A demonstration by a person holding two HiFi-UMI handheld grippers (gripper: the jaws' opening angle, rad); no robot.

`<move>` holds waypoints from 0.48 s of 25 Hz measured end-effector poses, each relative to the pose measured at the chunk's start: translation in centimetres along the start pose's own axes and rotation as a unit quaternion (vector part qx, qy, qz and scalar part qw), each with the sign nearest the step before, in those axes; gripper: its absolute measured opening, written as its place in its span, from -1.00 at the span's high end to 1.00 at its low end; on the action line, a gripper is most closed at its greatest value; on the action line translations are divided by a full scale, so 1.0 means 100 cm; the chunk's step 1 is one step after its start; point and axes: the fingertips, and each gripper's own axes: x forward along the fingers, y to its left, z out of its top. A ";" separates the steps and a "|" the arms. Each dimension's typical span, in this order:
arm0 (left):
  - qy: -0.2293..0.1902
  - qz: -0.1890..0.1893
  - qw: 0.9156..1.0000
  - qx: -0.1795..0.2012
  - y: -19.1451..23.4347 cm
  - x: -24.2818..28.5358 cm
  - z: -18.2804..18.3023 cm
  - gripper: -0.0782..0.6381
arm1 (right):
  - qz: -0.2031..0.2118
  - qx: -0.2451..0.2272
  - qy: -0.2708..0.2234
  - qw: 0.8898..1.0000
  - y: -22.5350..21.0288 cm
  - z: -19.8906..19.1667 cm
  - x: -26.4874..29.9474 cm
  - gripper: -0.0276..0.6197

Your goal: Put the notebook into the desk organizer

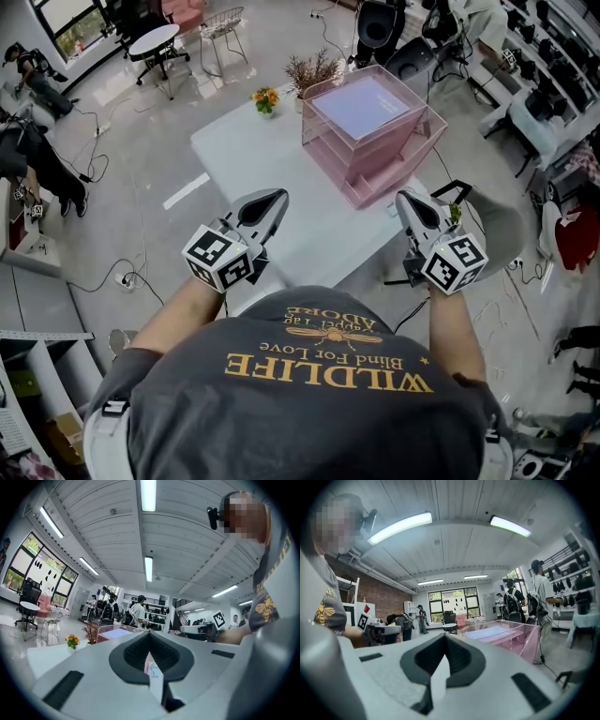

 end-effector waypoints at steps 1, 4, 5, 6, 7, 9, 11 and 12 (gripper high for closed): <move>0.001 -0.001 1.000 0.000 0.000 0.001 -0.001 0.79 | 0.000 0.000 0.000 1.000 0.000 -0.001 0.000 0.92; 0.002 -0.005 1.000 -0.002 -0.001 0.003 -0.002 0.79 | -0.001 -0.001 0.002 1.000 -0.001 -0.003 -0.001 0.92; 0.002 -0.005 1.000 -0.002 -0.001 0.003 -0.002 0.79 | -0.001 -0.001 0.002 1.000 -0.001 -0.003 -0.002 0.92; 0.002 -0.006 1.000 -0.002 -0.001 0.003 -0.001 0.79 | -0.002 -0.002 0.002 1.000 -0.001 -0.002 -0.003 0.92; 0.002 -0.006 1.000 -0.002 -0.001 0.003 -0.001 0.79 | -0.002 -0.003 0.002 1.000 -0.001 -0.002 -0.003 0.92; 0.002 -0.006 1.000 -0.002 -0.001 0.003 -0.001 0.79 | -0.003 -0.005 0.002 1.000 -0.001 -0.001 -0.003 0.92; 0.002 -0.007 1.000 -0.002 0.000 0.005 -0.002 0.79 | -0.004 -0.006 0.002 1.000 -0.002 -0.001 -0.002 0.92; 0.002 -0.008 1.000 -0.002 0.001 0.006 -0.002 0.79 | -0.004 -0.006 0.002 1.000 -0.003 -0.001 -0.002 0.92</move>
